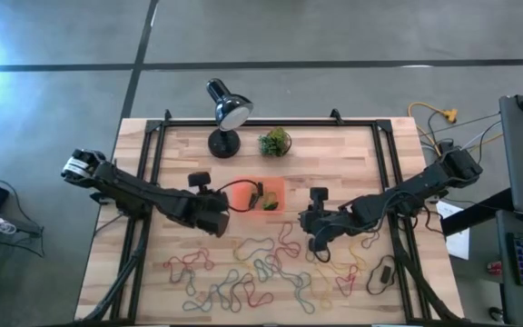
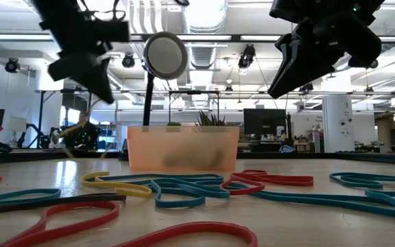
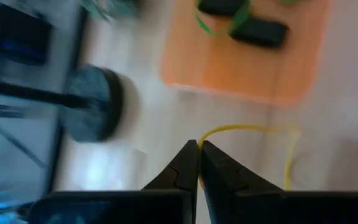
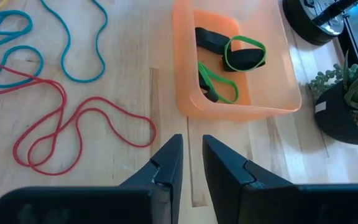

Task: Pick and place rubber bands into bin
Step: Put the yellow rubberband into the orange bin

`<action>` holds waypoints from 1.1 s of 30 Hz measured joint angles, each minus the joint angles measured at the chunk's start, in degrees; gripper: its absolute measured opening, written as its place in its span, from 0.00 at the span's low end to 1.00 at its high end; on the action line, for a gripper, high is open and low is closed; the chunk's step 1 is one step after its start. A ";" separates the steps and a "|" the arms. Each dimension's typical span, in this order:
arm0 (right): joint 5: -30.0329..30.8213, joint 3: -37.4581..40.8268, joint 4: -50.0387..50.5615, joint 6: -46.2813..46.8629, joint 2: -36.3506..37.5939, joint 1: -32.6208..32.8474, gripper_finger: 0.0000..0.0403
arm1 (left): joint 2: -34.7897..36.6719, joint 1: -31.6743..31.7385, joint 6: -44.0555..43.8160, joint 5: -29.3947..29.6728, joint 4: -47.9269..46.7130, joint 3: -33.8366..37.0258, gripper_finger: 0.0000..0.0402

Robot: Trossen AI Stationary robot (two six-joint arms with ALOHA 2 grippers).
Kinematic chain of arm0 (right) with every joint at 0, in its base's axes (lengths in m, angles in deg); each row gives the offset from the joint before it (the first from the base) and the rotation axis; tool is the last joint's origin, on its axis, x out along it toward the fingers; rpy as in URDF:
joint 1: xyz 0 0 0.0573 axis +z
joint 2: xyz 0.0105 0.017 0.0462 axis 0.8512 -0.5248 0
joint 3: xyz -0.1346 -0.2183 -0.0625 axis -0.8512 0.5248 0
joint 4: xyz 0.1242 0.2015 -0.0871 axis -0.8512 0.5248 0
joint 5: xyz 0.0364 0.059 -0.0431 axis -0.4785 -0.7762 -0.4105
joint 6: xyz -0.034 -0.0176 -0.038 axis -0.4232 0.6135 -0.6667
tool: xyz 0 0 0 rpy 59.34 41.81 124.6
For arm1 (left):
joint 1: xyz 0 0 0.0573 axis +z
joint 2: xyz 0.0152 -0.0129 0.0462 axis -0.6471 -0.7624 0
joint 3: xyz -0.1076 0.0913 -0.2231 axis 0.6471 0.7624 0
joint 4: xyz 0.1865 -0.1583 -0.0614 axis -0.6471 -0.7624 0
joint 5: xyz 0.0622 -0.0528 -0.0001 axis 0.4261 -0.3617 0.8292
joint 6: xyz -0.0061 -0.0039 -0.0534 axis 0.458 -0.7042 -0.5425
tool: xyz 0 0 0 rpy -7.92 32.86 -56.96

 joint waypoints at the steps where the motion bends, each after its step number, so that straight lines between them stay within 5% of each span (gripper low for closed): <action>1: 0.00 0.00 0.00 0.00 0.00 0.00 0.14 | 0.00 0.00 0.86 1.40 0.02 -0.76 0.00; 14: 0.02 0.05 -0.04 0.00 0.00 0.00 0.13 | 0.07 0.00 14.14 11.52 6.62 -6.73 0.00; 23: 0.02 0.58 -0.11 0.18 0.00 0.00 0.13 | 0.07 1.05 30.21 11.90 24.32 -5.60 0.00; 33: 0.09 2.25 -0.41 2.12 0.00 0.00 0.13 | 0.09 3.72 30.79 11.30 26.80 -2.13 0.00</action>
